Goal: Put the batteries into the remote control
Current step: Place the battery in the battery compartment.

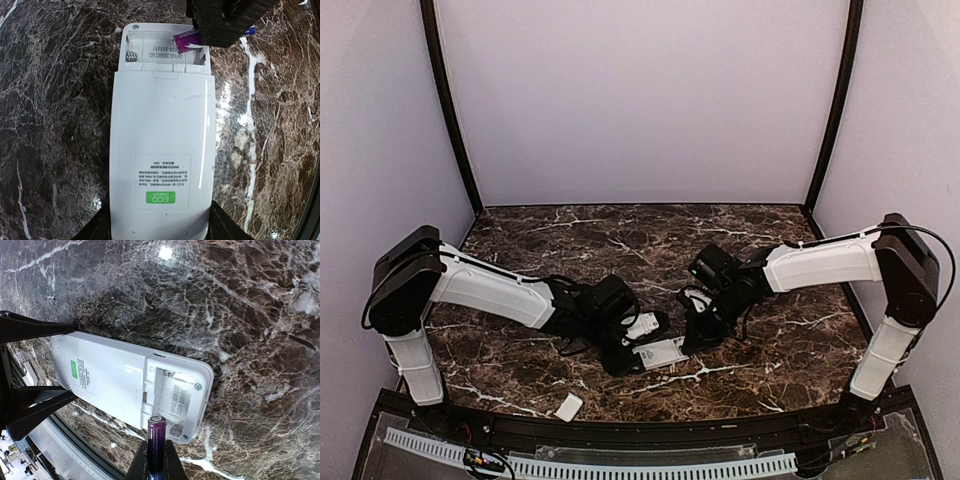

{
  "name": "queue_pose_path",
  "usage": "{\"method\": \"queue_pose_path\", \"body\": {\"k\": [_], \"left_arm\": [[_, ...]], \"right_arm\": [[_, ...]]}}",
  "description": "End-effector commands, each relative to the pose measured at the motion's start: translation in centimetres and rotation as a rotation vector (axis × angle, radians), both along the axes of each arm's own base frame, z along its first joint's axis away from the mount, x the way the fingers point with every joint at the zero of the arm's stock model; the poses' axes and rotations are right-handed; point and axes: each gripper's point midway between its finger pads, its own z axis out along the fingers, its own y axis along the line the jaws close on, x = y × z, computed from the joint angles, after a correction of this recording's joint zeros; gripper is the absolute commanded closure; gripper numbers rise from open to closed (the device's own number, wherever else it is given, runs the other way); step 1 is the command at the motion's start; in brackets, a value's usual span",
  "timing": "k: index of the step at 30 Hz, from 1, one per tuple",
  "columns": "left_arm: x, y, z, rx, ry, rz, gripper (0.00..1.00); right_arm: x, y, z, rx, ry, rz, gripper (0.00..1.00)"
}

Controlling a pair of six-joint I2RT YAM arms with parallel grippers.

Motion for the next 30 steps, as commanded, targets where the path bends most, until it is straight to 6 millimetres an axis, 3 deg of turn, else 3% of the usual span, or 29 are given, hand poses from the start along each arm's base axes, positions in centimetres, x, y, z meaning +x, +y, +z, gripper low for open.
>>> {"method": "queue_pose_path", "body": {"k": [1, 13, 30], "left_arm": [[-2.2, 2.2, -2.2, 0.083, 0.079, 0.008, 0.45], [-2.0, 2.2, -2.4, 0.090, 0.044, 0.005, 0.45], [-2.6, 1.7, -2.6, 0.065, 0.076, -0.024, 0.46]], "right_arm": [[0.2, 1.0, -0.2, 0.010, 0.010, -0.012, 1.00], [0.7, 0.3, -2.2, -0.080, 0.024, -0.029, 1.00], [2.4, 1.3, -2.7, -0.089, -0.008, -0.071, 1.00]]}}
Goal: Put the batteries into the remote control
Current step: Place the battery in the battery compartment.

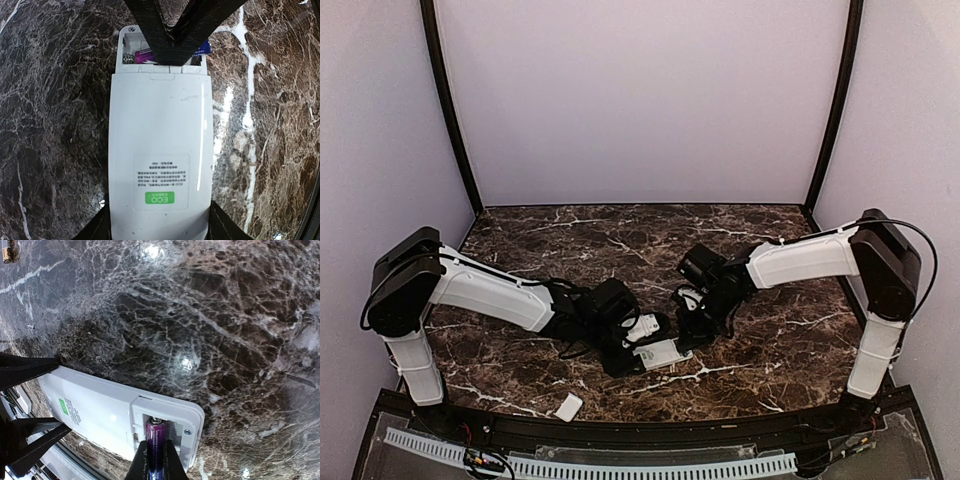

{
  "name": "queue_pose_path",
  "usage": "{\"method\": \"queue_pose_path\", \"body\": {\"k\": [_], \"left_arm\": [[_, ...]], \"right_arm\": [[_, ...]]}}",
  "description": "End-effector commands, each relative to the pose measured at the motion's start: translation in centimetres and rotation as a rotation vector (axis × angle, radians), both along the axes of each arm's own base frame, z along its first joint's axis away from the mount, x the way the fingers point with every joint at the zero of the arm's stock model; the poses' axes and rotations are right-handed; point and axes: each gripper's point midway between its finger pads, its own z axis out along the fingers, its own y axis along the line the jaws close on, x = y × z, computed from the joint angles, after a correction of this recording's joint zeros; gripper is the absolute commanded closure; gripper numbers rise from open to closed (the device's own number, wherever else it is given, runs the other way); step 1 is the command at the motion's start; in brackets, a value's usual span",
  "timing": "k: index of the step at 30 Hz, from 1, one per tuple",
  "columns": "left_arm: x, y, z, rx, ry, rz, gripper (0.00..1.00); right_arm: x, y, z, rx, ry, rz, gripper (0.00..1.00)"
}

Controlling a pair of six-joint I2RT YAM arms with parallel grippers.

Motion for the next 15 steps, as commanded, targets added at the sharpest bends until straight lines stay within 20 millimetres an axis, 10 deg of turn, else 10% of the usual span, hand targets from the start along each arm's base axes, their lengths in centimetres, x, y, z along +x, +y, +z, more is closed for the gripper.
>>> {"method": "queue_pose_path", "body": {"k": [1, 15], "left_arm": [[-2.5, 1.9, -2.5, 0.075, 0.101, -0.024, 0.46], [-2.3, 2.5, -2.8, 0.101, 0.083, -0.027, 0.47]], "right_arm": [[0.8, 0.5, -0.8, -0.020, -0.026, -0.013, 1.00], [0.9, 1.0, 0.9, 0.008, -0.035, 0.018, 0.78]]}}
